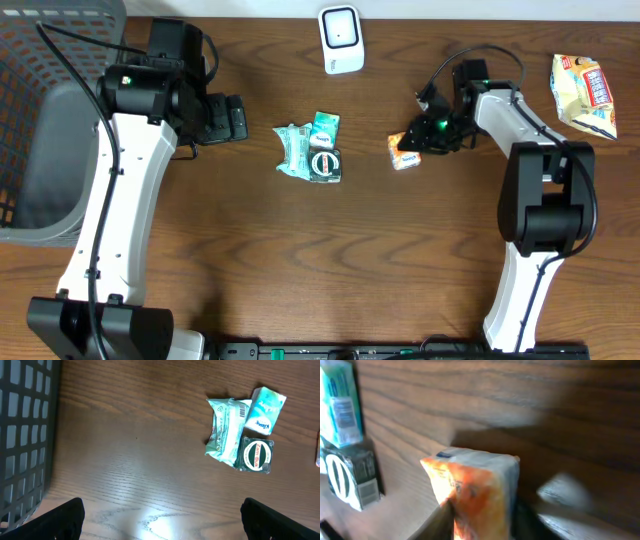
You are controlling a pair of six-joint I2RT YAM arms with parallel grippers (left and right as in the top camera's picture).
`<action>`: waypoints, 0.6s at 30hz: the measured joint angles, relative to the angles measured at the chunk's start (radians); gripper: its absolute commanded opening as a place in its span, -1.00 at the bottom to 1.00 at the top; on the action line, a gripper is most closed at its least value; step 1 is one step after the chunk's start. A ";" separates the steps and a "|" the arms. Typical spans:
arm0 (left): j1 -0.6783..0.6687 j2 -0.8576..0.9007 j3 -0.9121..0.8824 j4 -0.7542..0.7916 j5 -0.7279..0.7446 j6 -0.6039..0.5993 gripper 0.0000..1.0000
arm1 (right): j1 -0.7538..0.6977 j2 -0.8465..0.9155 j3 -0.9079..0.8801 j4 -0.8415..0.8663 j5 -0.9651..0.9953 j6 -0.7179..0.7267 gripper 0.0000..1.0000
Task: Scan the item barcode
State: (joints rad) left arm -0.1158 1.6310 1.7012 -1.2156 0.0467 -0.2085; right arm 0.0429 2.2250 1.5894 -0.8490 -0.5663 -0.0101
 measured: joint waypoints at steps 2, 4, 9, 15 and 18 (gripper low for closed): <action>0.000 0.000 0.000 0.000 0.000 0.000 0.96 | 0.000 0.001 0.000 -0.002 -0.005 0.016 -0.98; 0.000 0.000 0.000 0.000 0.000 0.000 0.95 | 0.000 0.001 0.002 -0.003 -0.007 0.053 -0.98; 0.000 0.000 0.000 0.000 0.000 0.000 0.95 | 0.014 0.001 0.088 -0.006 0.020 0.133 -0.97; 0.000 0.000 0.000 0.000 0.000 0.000 0.96 | 0.146 -0.009 0.321 0.219 0.381 0.177 -0.98; 0.000 0.000 0.000 0.000 0.000 0.000 0.96 | 0.259 -0.014 0.327 0.400 0.674 0.138 -0.98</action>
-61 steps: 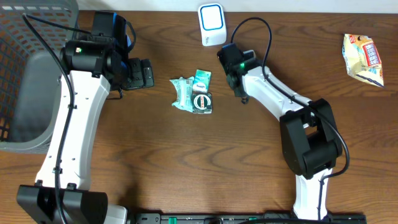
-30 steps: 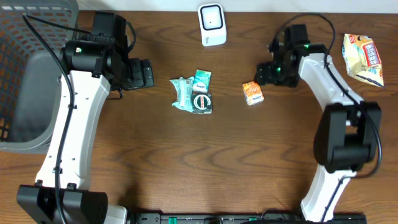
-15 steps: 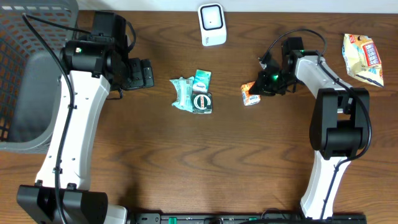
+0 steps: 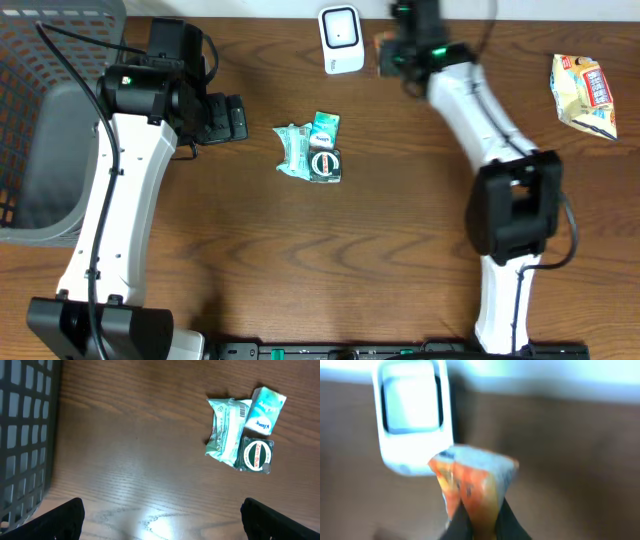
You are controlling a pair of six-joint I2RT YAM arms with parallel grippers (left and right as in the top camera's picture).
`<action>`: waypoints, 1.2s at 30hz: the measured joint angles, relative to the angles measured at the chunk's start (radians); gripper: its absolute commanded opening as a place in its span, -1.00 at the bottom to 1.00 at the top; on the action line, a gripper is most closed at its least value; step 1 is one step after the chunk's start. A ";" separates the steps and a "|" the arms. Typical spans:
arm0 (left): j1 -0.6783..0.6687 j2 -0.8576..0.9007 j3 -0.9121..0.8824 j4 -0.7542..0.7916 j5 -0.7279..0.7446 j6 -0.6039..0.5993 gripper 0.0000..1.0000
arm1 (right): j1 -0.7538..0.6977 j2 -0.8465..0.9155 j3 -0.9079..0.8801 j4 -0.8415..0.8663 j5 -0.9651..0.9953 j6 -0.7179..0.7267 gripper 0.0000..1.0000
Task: Scan the item barcode
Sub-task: 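Lift the orange box and hold it under the scanner, right gripper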
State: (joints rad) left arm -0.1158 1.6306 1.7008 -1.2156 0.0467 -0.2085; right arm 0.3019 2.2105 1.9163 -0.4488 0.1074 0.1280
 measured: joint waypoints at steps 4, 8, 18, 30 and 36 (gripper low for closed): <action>0.000 0.000 0.000 0.000 0.000 0.000 0.95 | 0.126 0.008 -0.002 0.294 0.217 -0.142 -0.98; 0.000 0.000 0.000 0.000 0.000 0.000 0.96 | 0.171 0.042 0.003 0.497 0.291 -0.285 -0.98; 0.000 0.000 0.000 0.000 0.000 0.000 0.95 | 0.165 0.227 0.003 0.605 0.331 -0.452 -0.98; 0.000 0.000 0.000 0.000 0.000 0.000 0.96 | 0.164 0.232 0.003 0.624 0.459 -0.698 -0.99; 0.000 0.000 0.000 0.000 0.000 0.000 0.96 | 0.123 0.155 0.006 0.398 0.524 -0.679 -0.98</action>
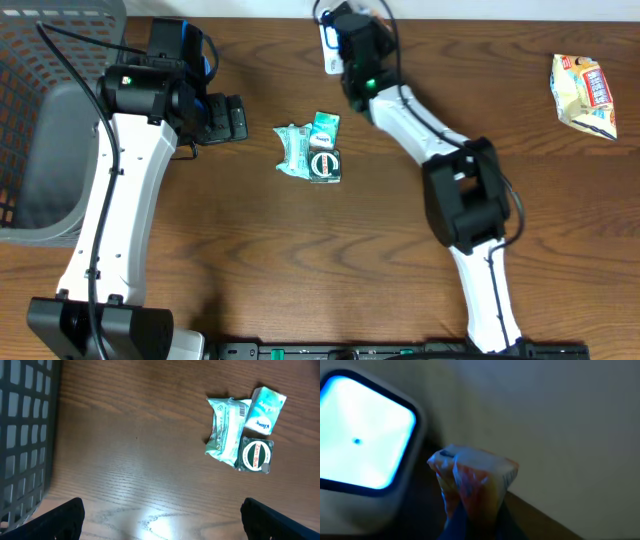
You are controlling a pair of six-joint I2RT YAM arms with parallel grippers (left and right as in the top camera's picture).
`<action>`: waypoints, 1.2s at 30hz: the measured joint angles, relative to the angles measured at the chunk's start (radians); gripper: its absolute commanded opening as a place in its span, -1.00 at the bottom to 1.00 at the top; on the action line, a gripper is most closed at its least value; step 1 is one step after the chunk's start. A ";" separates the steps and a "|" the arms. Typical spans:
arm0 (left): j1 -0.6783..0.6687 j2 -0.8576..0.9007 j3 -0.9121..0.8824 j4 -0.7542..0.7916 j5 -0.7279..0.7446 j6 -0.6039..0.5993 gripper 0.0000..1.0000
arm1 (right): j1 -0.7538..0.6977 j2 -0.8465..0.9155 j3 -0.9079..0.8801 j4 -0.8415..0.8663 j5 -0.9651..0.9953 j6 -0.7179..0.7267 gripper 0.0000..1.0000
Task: Scan the item barcode
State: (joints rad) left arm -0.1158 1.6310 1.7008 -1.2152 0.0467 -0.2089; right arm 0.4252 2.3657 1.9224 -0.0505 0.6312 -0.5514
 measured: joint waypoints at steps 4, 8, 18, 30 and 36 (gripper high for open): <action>0.000 0.000 0.000 0.000 0.000 0.000 0.96 | -0.092 -0.105 0.004 -0.202 -0.013 0.073 -0.98; 0.000 0.000 0.000 0.000 0.000 0.000 0.95 | -0.278 -0.175 0.020 -0.418 -0.016 0.146 -0.98; 0.000 0.000 0.000 0.000 0.000 0.000 0.95 | -0.644 -0.169 0.006 -0.670 -0.159 0.362 0.98; 0.000 0.000 0.000 0.000 0.000 0.000 0.96 | -0.618 -0.169 0.006 -0.797 -0.821 0.494 0.88; 0.000 0.000 0.000 -0.001 0.000 0.000 0.96 | -0.475 -0.169 0.004 -0.985 -1.273 0.506 0.49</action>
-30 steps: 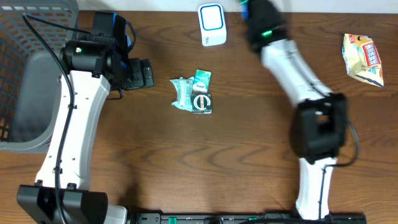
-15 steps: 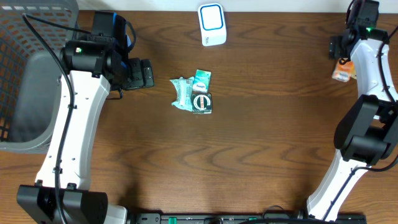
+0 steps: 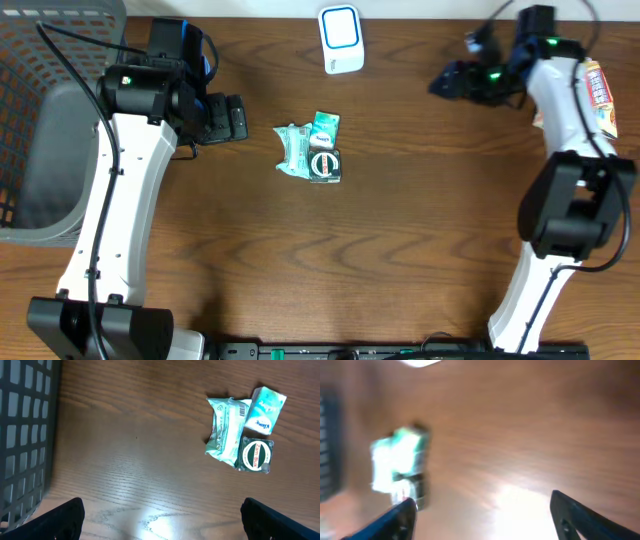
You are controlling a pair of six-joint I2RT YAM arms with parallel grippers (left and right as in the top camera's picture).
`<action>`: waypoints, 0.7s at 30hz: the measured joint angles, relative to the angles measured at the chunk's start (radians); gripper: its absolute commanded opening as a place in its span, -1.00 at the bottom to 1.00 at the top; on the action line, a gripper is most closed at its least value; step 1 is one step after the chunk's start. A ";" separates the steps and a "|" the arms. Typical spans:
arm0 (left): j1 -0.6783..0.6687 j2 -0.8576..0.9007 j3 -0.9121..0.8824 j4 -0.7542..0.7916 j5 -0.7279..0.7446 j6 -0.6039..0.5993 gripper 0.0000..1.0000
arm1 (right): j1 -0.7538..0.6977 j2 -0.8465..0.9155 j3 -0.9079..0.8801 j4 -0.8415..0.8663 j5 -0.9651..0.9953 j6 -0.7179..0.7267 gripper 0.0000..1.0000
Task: Scan the item barcode
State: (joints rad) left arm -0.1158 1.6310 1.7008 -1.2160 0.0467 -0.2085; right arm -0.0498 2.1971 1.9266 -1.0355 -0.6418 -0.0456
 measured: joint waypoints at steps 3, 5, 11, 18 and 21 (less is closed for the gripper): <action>0.000 0.000 0.000 0.001 0.000 0.000 0.95 | 0.090 0.000 -0.015 -0.021 -0.039 0.003 0.47; 0.000 0.000 0.000 0.000 0.000 0.000 0.95 | 0.180 0.000 -0.051 0.004 -0.034 0.008 0.47; 0.000 0.000 0.000 0.001 0.000 0.000 0.95 | 0.402 0.001 -0.137 0.227 0.195 0.219 0.64; 0.000 0.000 0.000 0.000 0.000 0.000 0.96 | 0.504 0.004 -0.148 0.427 0.386 0.480 0.41; 0.000 0.000 0.000 0.000 0.000 0.000 0.96 | 0.506 0.019 -0.148 0.439 0.407 0.535 0.13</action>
State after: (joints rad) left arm -0.1158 1.6310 1.7008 -1.2156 0.0467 -0.2085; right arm 0.4561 2.2158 1.7782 -0.5964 -0.2344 0.4892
